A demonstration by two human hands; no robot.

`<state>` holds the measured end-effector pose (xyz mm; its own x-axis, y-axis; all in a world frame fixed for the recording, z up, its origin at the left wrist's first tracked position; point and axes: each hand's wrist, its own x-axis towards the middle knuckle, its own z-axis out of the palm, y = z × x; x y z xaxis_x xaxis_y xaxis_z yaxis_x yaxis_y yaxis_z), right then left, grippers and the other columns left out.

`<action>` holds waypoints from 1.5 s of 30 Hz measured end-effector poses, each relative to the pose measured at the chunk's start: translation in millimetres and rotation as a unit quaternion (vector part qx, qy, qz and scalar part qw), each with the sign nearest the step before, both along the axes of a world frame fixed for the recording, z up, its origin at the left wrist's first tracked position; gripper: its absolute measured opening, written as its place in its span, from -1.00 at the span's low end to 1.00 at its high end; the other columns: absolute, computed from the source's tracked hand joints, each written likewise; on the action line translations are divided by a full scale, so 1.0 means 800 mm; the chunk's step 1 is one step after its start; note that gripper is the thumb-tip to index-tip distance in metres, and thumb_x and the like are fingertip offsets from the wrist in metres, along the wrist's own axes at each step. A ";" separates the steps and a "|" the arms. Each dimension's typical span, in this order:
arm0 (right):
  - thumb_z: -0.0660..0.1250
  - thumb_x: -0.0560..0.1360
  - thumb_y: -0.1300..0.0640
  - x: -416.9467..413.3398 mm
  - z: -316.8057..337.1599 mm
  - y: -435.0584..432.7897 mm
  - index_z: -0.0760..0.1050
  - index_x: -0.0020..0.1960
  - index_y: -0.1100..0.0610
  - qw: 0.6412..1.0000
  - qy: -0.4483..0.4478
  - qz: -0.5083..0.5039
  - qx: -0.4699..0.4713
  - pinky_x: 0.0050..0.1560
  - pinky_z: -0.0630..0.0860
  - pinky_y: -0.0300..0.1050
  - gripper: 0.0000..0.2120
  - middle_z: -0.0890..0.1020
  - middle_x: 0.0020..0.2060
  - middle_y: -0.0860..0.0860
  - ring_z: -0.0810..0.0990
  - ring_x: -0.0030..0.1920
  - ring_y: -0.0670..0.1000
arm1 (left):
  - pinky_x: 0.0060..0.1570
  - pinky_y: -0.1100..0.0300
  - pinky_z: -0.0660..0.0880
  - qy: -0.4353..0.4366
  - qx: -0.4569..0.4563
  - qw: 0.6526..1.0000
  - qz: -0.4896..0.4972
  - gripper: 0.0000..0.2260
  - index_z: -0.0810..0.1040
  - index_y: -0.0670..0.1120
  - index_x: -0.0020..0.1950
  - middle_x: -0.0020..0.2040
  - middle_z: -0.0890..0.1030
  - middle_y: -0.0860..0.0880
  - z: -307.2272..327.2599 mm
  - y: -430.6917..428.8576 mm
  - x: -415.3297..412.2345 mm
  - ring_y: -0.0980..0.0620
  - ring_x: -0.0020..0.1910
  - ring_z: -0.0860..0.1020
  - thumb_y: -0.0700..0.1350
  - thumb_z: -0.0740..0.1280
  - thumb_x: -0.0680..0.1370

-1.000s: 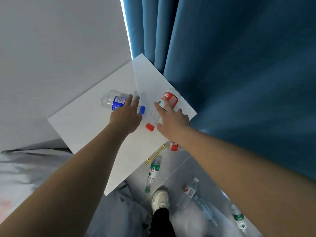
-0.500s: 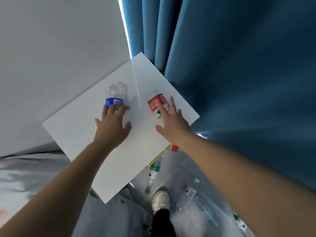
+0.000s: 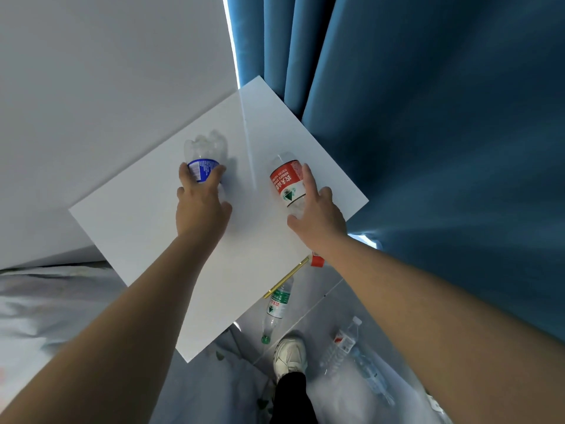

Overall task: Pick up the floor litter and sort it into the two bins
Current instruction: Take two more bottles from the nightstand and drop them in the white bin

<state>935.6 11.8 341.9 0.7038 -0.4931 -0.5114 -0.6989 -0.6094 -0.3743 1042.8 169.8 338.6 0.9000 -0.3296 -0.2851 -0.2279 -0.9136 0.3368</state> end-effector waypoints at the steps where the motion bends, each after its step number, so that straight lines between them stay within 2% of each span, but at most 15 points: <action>1: 0.34 0.50 0.04 -0.006 0.007 -0.001 -0.19 0.55 -0.11 1.000 0.000 -0.002 0.006 0.02 0.56 0.03 -0.15 0.33 0.18 0.15 0.52 0.00 0.14 | 0.08 -0.07 0.49 0.000 -0.005 1.000 -0.011 -0.45 0.32 0.05 0.41 0.47 0.08 -0.20 0.005 0.003 -0.007 -0.32 0.24 0.38 -0.20 0.36 0.46; 6: 0.32 0.50 -0.04 -0.058 0.056 -0.010 -0.07 0.53 -0.14 0.999 0.004 -0.022 0.030 0.05 0.56 0.06 -0.24 0.36 0.21 0.14 0.52 0.05 0.17 | 0.10 -0.06 0.51 0.021 -0.049 0.998 -0.033 -0.49 0.36 0.09 0.37 0.46 0.15 -0.18 0.052 0.007 -0.059 -0.30 0.29 0.38 -0.18 0.38 0.45; 9: 0.34 0.48 -0.06 -0.102 0.102 -0.019 -0.02 0.52 -0.16 0.998 -0.009 -0.053 0.035 -0.02 0.51 -0.05 -0.24 0.39 0.22 0.11 0.52 0.07 0.15 | 0.05 0.02 0.51 0.039 -0.089 0.995 -0.018 -0.49 0.39 0.10 0.36 0.43 0.23 -0.15 0.095 0.002 -0.101 -0.26 0.21 0.46 -0.18 0.38 0.44; 13: 0.37 0.44 -0.10 -0.176 0.175 -0.025 0.08 0.49 -0.12 0.992 -0.023 -0.120 0.031 0.03 0.50 -0.01 -0.27 0.47 0.21 0.10 0.52 0.10 0.14 | 0.03 0.14 0.47 0.082 -0.139 0.987 -0.013 -0.49 0.40 0.11 0.35 0.41 0.29 -0.12 0.168 -0.010 -0.168 -0.17 0.14 0.51 -0.17 0.39 0.43; 15: 0.39 0.41 -0.10 -0.218 0.211 -0.021 0.16 0.45 -0.09 0.984 -0.041 -0.169 0.038 0.01 0.49 -0.05 -0.30 0.52 0.16 0.08 0.52 0.07 0.12 | 0.05 0.11 0.50 0.104 -0.164 0.981 -0.025 -0.50 0.41 0.12 0.34 0.39 0.32 -0.11 0.204 -0.013 -0.205 -0.15 0.11 0.52 -0.14 0.41 0.43; 17: 0.43 0.39 -0.07 -0.262 0.246 -0.014 0.23 0.42 -0.06 0.971 -0.069 -0.224 0.054 -0.06 0.47 -0.11 -0.32 0.54 0.10 0.04 0.52 0.01 0.08 | 0.05 0.08 0.53 0.116 -0.189 0.974 -0.044 -0.51 0.42 0.14 0.32 0.35 0.36 -0.11 0.238 -0.016 -0.244 -0.13 0.06 0.54 -0.12 0.43 0.42; 20: 0.47 0.39 -0.02 -0.329 0.296 -0.002 0.26 0.39 -0.03 0.940 -0.108 -0.310 0.091 -0.18 0.56 -0.10 -0.35 0.53 -0.02 -0.05 0.55 -0.11 0.01 | -0.03 0.19 0.45 0.125 -0.226 0.964 -0.067 -0.52 0.46 0.13 0.29 0.27 0.42 -0.09 0.285 -0.022 -0.304 -0.01 -0.05 0.49 -0.16 0.41 0.41; 23: 0.48 0.40 0.01 -0.395 0.332 0.008 0.27 0.35 -0.07 0.909 -0.134 -0.374 0.128 -0.46 0.52 -0.23 -0.39 0.56 -0.17 -0.10 0.58 -0.30 -0.06 | -0.07 0.24 0.36 0.126 -0.243 0.958 -0.090 -0.53 0.48 0.12 0.26 0.19 0.48 -0.09 0.325 -0.029 -0.360 -0.03 -0.09 0.48 -0.21 0.40 0.40; 27: 0.48 0.38 -0.04 -0.486 0.370 0.011 0.28 0.32 -0.09 0.876 -0.169 -0.431 0.133 -0.32 0.57 -0.12 -0.40 0.61 -0.03 -0.02 0.61 -0.23 -0.03 | -0.05 0.25 0.34 0.121 -0.264 0.945 -0.152 -0.56 0.51 0.04 0.25 0.15 0.51 -0.11 0.367 -0.044 -0.437 -0.02 -0.05 0.46 -0.21 0.45 0.40; 31: 0.48 0.39 -0.01 -0.582 0.408 0.013 0.28 0.27 -0.11 0.844 -0.213 -0.468 0.152 -0.50 0.44 -0.26 -0.45 0.58 -0.08 -0.05 0.56 -0.32 -0.05 | -0.09 0.27 0.33 0.112 -0.272 0.934 -0.204 -0.54 0.48 0.03 0.28 0.11 0.48 -0.07 0.406 -0.062 -0.520 -0.01 -0.08 0.43 -0.23 0.42 0.41; 33: 0.48 0.38 -0.01 -0.633 0.423 0.015 0.29 0.26 -0.11 0.831 -0.233 -0.483 0.146 -0.50 0.47 -0.24 -0.45 0.58 -0.12 -0.09 0.56 -0.34 -0.05 | -0.10 0.29 0.33 0.113 -0.277 0.930 -0.216 -0.54 0.48 0.04 0.28 0.09 0.48 -0.05 0.422 -0.067 -0.568 0.00 -0.11 0.44 -0.23 0.42 0.42; 35: 0.47 0.38 0.00 -0.688 0.436 0.017 0.30 0.28 -0.09 0.818 -0.254 -0.497 0.138 -0.45 0.53 -0.19 -0.45 0.57 -0.13 -0.11 0.56 -0.33 -0.04 | -0.05 0.21 0.39 0.120 -0.289 0.922 -0.226 -0.54 0.47 0.08 0.28 0.09 0.48 -0.04 0.434 -0.070 -0.621 -0.05 -0.10 0.50 -0.23 0.41 0.42; 38: 0.45 0.40 -0.01 -0.769 0.458 0.017 0.29 0.30 -0.11 0.805 -0.284 -0.507 0.122 -0.46 0.52 -0.23 -0.45 0.57 -0.11 -0.11 0.58 -0.27 -0.04 | -0.05 0.22 0.41 0.112 -0.328 0.910 -0.229 -0.53 0.49 0.10 0.26 0.10 0.49 -0.04 0.448 -0.072 -0.699 -0.08 -0.07 0.52 -0.26 0.39 0.41; 41: 0.45 0.40 -0.04 -0.845 0.474 0.017 0.28 0.31 -0.11 0.793 -0.304 -0.520 0.092 -0.47 0.48 -0.28 -0.44 0.57 -0.10 -0.14 0.60 -0.21 -0.05 | -0.16 0.43 0.34 0.116 -0.360 0.900 -0.217 -0.55 0.50 0.14 0.22 0.08 0.46 0.01 0.465 -0.073 -0.770 0.03 -0.11 0.47 -0.26 0.37 0.42; 45: 0.46 0.40 -0.04 -0.925 0.494 0.018 0.26 0.34 -0.08 0.780 -0.331 -0.529 0.056 -0.47 0.46 -0.30 -0.41 0.55 -0.11 -0.17 0.59 -0.26 -0.08 | -0.16 0.44 0.33 0.126 -0.375 0.888 -0.235 -0.56 0.50 0.18 0.22 0.07 0.47 0.01 0.481 -0.074 -0.838 0.17 -0.15 0.44 -0.24 0.37 0.43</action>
<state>195.9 26.6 737.4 0.0614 -0.9551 -0.2899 -0.4199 0.2388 -0.8756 372.3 110.3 723.6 0.5520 -0.8338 0.0005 -0.3552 -0.2347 0.9049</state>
